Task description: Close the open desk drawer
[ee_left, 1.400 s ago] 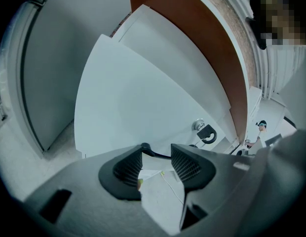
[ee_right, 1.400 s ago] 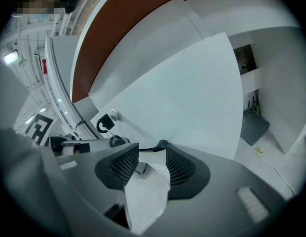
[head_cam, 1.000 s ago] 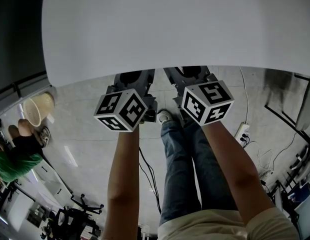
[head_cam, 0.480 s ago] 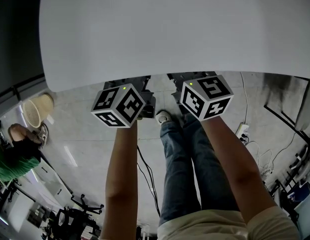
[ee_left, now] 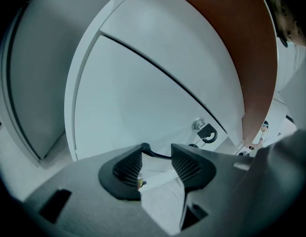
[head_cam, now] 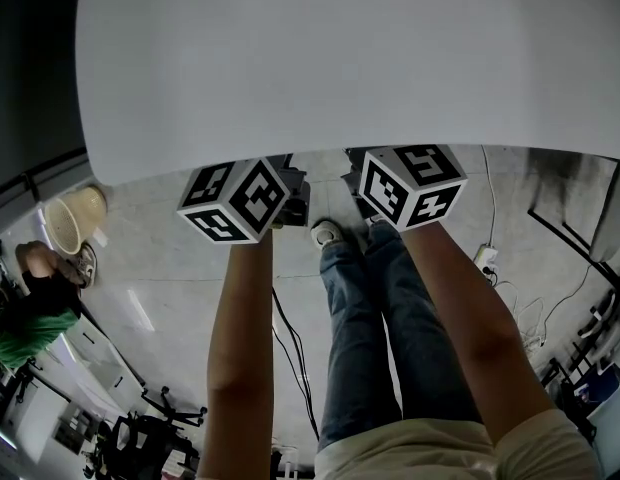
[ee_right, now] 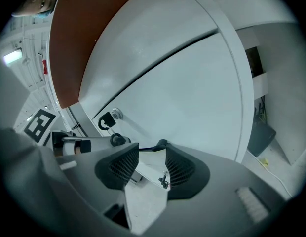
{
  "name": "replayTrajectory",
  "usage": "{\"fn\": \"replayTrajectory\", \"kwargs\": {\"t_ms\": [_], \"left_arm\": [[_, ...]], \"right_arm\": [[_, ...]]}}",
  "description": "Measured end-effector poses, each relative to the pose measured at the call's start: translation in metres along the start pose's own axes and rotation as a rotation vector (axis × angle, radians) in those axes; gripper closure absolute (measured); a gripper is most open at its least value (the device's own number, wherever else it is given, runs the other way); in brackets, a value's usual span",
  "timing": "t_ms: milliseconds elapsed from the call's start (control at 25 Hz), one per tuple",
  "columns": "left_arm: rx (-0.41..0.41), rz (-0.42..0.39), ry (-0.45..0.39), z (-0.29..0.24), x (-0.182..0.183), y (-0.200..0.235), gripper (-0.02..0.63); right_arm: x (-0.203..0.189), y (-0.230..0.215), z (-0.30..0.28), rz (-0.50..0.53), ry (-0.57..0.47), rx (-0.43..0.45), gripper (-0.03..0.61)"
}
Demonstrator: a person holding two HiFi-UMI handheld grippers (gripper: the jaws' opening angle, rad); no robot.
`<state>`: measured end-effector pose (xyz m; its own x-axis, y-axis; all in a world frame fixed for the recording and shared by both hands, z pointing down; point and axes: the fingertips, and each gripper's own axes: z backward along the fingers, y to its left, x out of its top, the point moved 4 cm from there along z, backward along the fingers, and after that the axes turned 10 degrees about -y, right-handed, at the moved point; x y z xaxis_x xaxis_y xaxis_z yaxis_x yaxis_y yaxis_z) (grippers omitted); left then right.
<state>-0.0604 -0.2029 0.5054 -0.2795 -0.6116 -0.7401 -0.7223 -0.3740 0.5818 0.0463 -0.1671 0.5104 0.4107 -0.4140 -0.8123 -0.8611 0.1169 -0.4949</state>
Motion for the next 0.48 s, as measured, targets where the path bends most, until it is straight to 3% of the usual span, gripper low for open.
{"fn": "replayTrajectory", "kwargs": {"t_ms": [480], "left_arm": [[0.012, 0.033, -0.045, 0.0027, 0.0030, 0.0005, 0.431]], "right_arm": [[0.0039, 0.0069, -0.0025, 0.003, -0.011, 0.015, 0.400]]}}
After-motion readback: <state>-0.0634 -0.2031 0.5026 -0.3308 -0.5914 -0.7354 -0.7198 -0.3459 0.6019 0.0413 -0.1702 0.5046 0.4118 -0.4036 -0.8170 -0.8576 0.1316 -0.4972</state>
